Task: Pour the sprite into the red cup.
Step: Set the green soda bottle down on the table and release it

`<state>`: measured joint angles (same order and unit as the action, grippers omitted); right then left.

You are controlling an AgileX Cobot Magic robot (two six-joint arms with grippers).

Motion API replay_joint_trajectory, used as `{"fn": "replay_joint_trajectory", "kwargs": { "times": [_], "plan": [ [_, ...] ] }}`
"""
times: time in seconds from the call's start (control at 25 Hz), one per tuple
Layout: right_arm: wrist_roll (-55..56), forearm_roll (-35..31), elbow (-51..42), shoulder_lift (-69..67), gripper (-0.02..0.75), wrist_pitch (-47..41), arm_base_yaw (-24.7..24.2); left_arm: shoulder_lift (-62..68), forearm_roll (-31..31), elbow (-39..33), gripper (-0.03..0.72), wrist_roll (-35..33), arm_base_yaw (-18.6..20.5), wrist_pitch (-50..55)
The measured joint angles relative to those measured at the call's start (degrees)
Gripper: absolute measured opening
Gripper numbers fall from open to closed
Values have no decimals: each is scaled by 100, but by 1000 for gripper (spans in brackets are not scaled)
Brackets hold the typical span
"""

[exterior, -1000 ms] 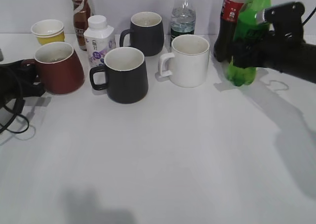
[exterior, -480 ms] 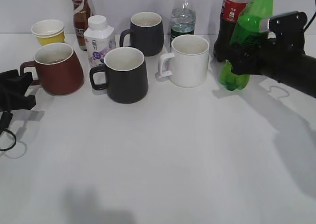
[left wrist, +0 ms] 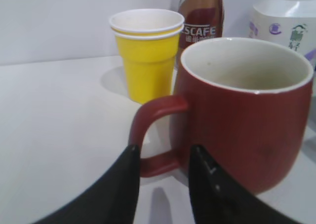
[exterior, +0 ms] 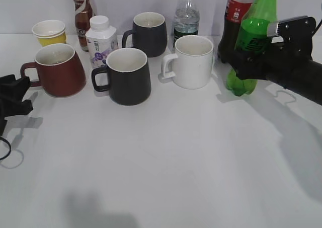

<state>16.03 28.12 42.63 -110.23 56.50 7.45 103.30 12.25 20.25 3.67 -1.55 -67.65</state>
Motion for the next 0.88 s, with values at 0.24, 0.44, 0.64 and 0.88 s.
{"fn": "replay_joint_trajectory", "kwargs": {
  "times": [0.24,0.44,0.64,0.88],
  "plan": [
    [0,-11,-233,237,568,-271,0,-175,305,-18,267,242,0,393],
    [6,-16,-473,530,568,-677,0,-776,369,-18,267,513,0,1129],
    [30,-42,-668,739,569,-1187,0,-1530,369,-21,267,1067,0,2184],
    [526,102,-675,1126,570,-1998,0,-2456,369,17,267,1746,-81,3639]
  ]
}}
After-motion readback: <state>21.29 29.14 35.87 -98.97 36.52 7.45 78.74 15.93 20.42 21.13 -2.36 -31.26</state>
